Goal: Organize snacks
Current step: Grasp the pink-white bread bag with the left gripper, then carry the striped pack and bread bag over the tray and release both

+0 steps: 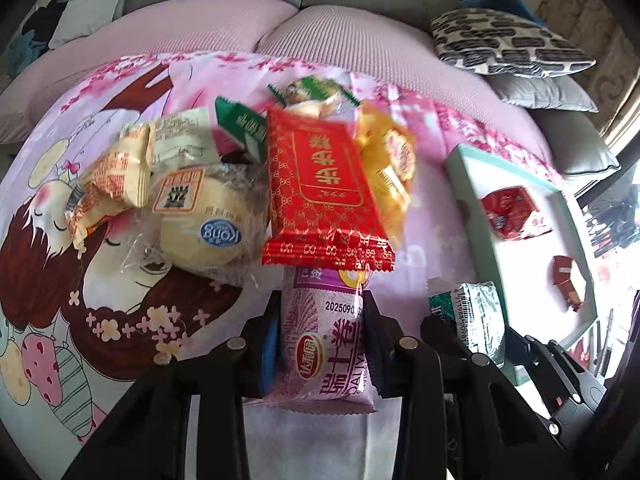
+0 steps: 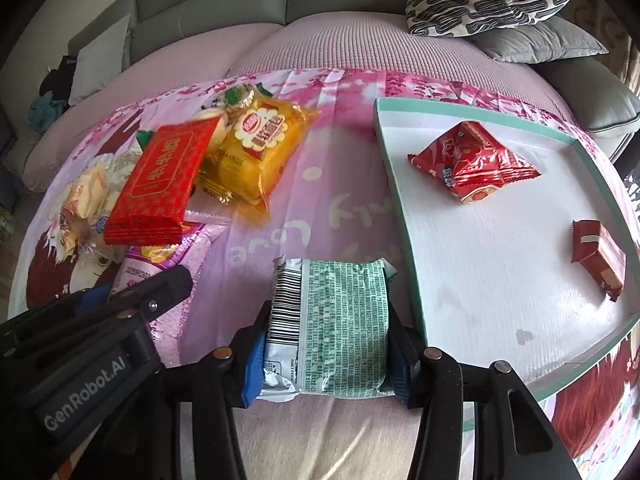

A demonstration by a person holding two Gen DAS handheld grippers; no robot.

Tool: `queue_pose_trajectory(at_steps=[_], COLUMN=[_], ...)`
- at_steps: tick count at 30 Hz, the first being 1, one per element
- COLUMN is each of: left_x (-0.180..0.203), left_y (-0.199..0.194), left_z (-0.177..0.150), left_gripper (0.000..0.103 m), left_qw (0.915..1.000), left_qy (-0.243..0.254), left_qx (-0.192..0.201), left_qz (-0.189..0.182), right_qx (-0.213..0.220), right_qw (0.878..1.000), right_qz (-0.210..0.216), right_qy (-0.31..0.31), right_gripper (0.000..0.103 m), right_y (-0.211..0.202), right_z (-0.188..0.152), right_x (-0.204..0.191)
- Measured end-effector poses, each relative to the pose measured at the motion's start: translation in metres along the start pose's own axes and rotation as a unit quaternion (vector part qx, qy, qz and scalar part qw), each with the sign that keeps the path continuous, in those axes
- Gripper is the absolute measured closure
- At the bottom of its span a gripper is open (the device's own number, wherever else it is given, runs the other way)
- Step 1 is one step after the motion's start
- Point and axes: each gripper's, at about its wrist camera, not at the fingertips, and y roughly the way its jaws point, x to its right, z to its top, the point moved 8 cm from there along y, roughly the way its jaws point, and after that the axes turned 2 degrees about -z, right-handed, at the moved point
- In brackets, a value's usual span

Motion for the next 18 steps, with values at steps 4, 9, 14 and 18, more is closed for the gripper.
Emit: queue_pose_trajectory(at_steps=[4,9,14,18], left_x=[0.007,0.016,0.024,0.026], left_y=[-0.017,-0.035,-0.054,-0.071], left_z=[0.004,0.012,0.019,0.025], left_gripper=[0.066,0.066,0.066,0.066], left_qw=[0.9996,0.9982,0.9965,0.9941], left_qy=[0.002,0.012,0.021,0.023], left_qx=[0.018,0.044,0.071,0.098], left_qz=[-0.021,-0.04,-0.04,-0.039], right_qx=[0.02,0.04,0.055,0.055], right_qw=[1.0,0.999,0.997,0.997], right_qz=[0.011,0.025,0.033,0.037], right_qy=[0.011,0.024,0.034,0.041], right_gripper=[0.051,0.051,0.051,0.051], right_y=[-0.015,-0.035,-0.049,-0.052], right_z=[0.006,0.013,0.018,0.017], right_x=[0.004,0.01,0.017,0.023])
